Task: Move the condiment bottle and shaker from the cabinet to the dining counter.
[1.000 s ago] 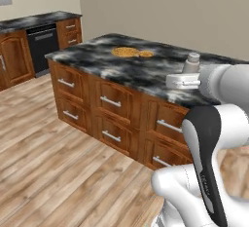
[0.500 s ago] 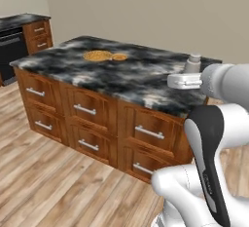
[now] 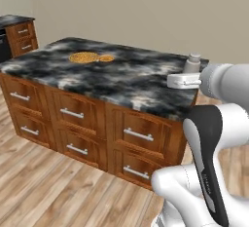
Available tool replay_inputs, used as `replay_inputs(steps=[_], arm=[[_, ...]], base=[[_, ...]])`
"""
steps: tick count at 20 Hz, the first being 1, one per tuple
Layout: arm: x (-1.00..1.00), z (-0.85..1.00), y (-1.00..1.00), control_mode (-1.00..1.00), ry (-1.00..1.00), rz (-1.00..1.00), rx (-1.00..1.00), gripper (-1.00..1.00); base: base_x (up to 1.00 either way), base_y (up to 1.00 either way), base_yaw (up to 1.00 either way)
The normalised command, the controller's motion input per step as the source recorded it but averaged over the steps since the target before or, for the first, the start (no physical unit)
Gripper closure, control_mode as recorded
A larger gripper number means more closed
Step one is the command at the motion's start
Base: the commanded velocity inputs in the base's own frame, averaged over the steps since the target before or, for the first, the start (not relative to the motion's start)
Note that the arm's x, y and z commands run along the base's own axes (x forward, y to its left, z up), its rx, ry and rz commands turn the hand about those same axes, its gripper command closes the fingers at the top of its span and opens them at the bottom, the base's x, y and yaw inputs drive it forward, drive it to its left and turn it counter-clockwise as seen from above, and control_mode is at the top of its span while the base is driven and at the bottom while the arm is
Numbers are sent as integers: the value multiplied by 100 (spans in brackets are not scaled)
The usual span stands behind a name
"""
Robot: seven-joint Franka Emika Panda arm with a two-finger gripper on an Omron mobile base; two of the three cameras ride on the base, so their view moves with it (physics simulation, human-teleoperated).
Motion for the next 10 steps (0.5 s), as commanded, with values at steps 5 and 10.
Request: replay_inputs(steps=[5, 10], arm=[[0, 0, 0, 100, 0, 0, 0, 100], [0, 0, 0, 100, 0, 0, 0, 100]], base=[[0, -47, -15], [0, -50, -30]])
